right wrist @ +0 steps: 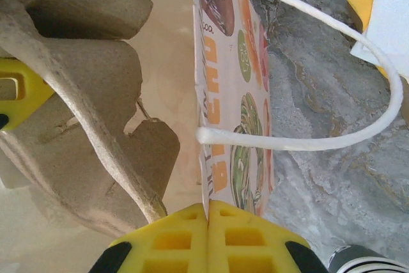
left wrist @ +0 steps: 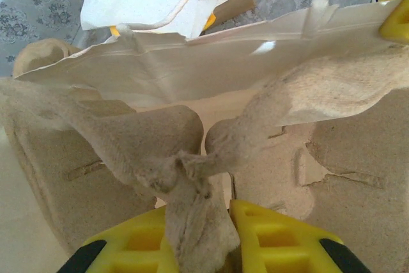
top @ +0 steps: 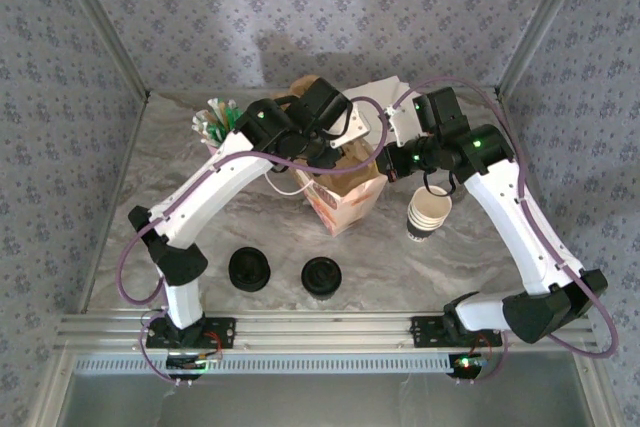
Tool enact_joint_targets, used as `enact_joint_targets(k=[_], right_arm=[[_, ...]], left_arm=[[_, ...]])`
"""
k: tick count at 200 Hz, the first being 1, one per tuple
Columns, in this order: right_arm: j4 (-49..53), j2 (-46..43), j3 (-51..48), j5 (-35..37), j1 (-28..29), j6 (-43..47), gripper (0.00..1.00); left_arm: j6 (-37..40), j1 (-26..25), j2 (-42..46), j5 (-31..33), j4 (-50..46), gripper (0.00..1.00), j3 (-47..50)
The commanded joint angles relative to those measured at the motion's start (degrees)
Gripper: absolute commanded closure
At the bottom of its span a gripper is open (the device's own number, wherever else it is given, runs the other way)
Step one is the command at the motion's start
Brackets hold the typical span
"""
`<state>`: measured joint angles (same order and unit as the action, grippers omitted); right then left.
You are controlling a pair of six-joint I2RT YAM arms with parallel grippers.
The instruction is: Pack the takeout coffee
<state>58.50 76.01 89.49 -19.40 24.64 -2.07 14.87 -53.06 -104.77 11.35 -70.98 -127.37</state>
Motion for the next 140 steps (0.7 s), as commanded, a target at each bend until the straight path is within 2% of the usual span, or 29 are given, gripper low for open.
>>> enact_joint_targets(k=[1,44,95,140], right_arm=[[0.26,-0.83,1.87,0.09,0.05,0.82,1.00],[-1.77,-1.48,1.85,2.25,0.04,-1.40,1.00],[-3.40,-1.61,-0.07,0.38,-0.36,-5.10,1.00],[-6.73,-1.70,-1.93,-4.24,-0.80,-10.24,1.00]], left_arm=[[-1.13,-0.20,1.60,0.82,-1.77,0.89,-0.18],[-2.67,0.18,2.11,2.13,-1.15,0.89,2.85],[-5.52,1.76,3.96,1.20,3.17,0.90,8.62],[-9.55,3.84,4.02,-0.64,7.17,0.91,12.00]])
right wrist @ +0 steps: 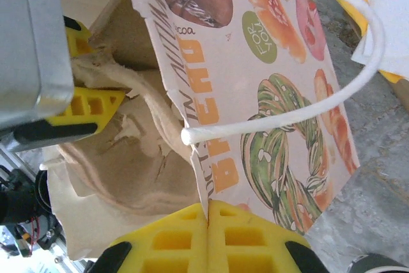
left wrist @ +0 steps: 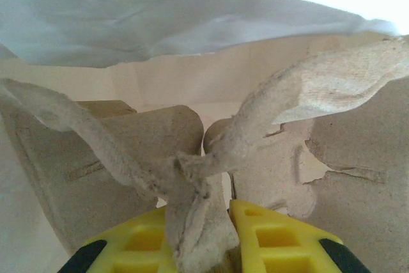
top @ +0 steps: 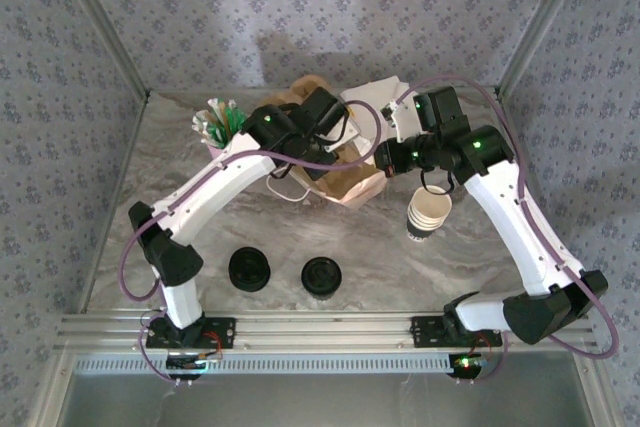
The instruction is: Pack the takeout coffee
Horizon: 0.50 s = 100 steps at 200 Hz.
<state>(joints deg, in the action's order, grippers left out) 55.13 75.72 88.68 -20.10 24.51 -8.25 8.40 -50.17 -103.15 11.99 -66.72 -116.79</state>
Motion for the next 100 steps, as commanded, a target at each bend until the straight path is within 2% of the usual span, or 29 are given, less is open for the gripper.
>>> enact_joint_targets(k=[1,38,100], right_arm=[[-3.49,-1.39,-1.18,-3.63,-0.68,-4.14,1.00],[-3.79,-0.57,-1.76,-6.12,-0.71,-5.35,1.00],[-5.65,-2.06,-2.96,-6.38,-1.88,-7.22,1.00]], left_arm=[[-3.15,0.95,2.46,-1.40,3.08,0.91,1.50],[-5.11,1.10,3.58,-3.28,10.03,0.90,4.62],[-2.97,1.16,2.08,-6.94,9.59,0.90,8.24]])
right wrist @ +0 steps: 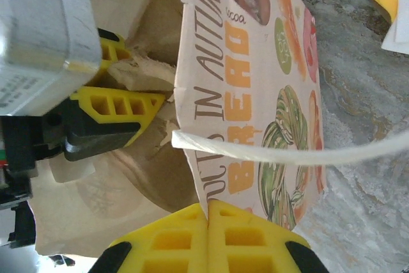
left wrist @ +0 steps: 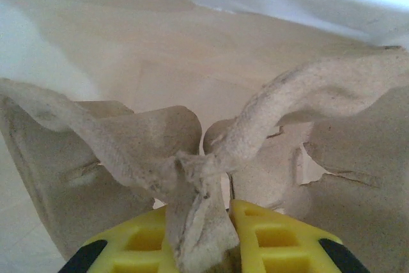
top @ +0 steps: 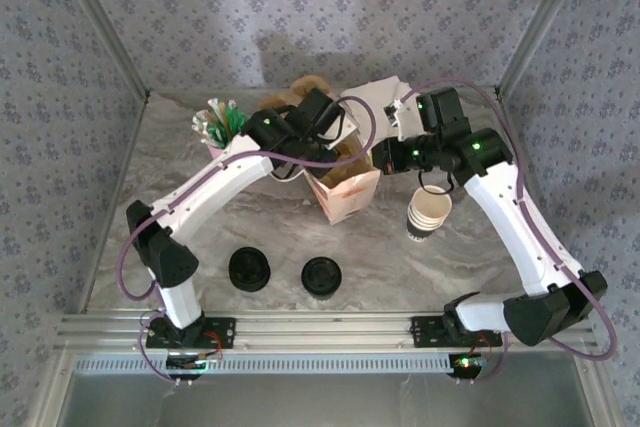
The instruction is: Pack the takeout coffee
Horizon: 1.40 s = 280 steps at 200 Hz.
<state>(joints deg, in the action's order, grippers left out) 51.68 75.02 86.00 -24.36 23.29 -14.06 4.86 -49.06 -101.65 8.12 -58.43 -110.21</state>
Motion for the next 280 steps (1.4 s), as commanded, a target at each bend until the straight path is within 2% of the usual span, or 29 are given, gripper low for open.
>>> enact_joint_targets(k=[1,46,102,176,241,280], right_arm=[[-2.20,-1.32,-0.24,-2.11,-0.68,-1.40,1.00],[-1.16,-0.64,0.28,-3.45,-1.36,0.62,1.00],[1.08,0.38,2.00,-4.82,-1.96,2.99,1.00],[-1.94,0.21,0.55,-1.41,-3.01,-1.11,1.00],[-4.92,0.32,-0.29,-3.76,-2.94,-4.33,1.00],[-4.82,0.60,-0.37,-3.16,-2.99,-5.13,1.00]], left_arm=[[0.62,0.08,0.53,-3.04,1.31,0.91,1.75],[3.19,0.52,0.31,-1.98,0.40,0.92,5.14],[4.43,2.34,-0.57,-3.57,-2.11,0.94,5.67],[5.03,2.45,-1.33,-3.65,-2.72,0.96,7.88],[4.61,2.82,-7.96,-6.29,-7.25,0.99,2.75],[3.49,2.88,-6.81,-7.26,-5.91,0.99,3.23]])
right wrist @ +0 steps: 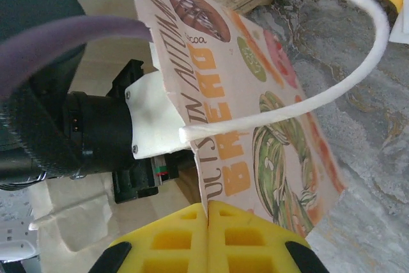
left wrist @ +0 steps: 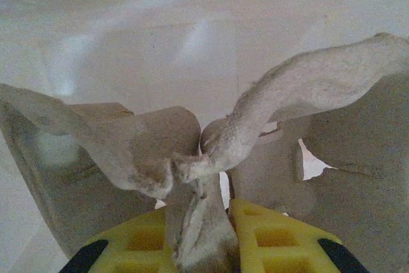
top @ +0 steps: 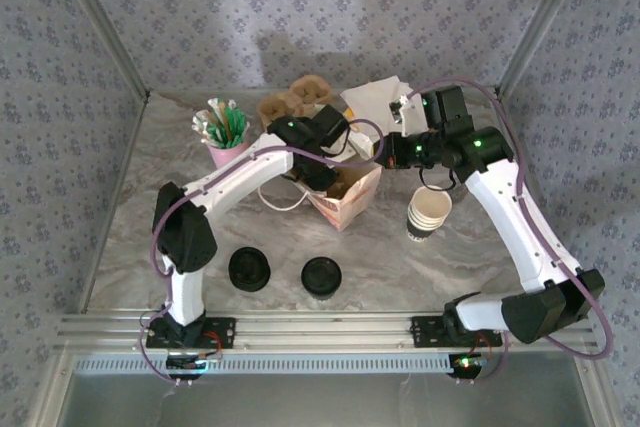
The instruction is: Pack the takeout coffee
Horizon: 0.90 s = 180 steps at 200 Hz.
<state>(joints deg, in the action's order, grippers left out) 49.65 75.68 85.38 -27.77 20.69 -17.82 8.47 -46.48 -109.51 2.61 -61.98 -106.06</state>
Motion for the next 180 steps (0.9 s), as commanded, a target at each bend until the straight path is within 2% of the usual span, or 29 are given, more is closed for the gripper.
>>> enact_joint_targets(k=[1,57,114,180], right_arm=[[-2.84,-0.07,0.23,0.26,-0.39,-1.40,1.00],[-3.60,-0.22,-0.70,0.17,-0.17,-1.77,1.00],[-3.25,-0.23,-0.79,0.00,0.15,-1.99,1.00],[-3.20,0.36,-2.07,0.61,-0.01,-4.13,1.00]], left_arm=[[-0.12,0.32,1.01,-1.78,-2.36,0.99,-0.96],[-2.39,0.77,-2.35,-3.21,-1.47,0.99,-3.06],[-5.34,1.56,-4.48,1.33,-0.71,0.99,-2.89],[-5.85,1.20,-5.65,0.08,3.55,0.98,-1.20]])
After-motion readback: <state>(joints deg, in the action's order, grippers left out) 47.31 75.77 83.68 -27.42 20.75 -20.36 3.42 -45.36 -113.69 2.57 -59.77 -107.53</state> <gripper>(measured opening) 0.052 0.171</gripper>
